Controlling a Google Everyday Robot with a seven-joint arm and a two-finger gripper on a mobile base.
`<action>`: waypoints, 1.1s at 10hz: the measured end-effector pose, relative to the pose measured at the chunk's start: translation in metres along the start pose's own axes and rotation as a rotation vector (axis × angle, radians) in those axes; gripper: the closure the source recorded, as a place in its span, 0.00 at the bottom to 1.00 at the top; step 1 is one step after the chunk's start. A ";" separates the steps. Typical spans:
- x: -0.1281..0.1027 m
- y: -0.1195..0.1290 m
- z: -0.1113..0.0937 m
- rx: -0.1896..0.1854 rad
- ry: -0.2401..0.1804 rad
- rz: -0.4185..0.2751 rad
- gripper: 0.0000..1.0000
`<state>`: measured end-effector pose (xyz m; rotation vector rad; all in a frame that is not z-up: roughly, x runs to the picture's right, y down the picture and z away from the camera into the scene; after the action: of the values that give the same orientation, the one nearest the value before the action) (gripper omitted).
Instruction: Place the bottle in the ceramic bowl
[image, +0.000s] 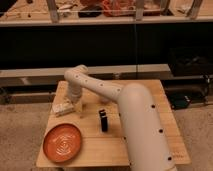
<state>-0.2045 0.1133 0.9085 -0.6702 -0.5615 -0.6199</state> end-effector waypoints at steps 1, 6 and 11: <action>0.005 0.004 0.000 -0.006 -0.001 0.002 0.20; -0.001 -0.003 0.006 -0.022 -0.014 0.002 0.20; 0.003 -0.002 0.009 -0.038 -0.026 0.008 0.25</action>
<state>-0.2059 0.1174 0.9170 -0.7170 -0.5721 -0.6164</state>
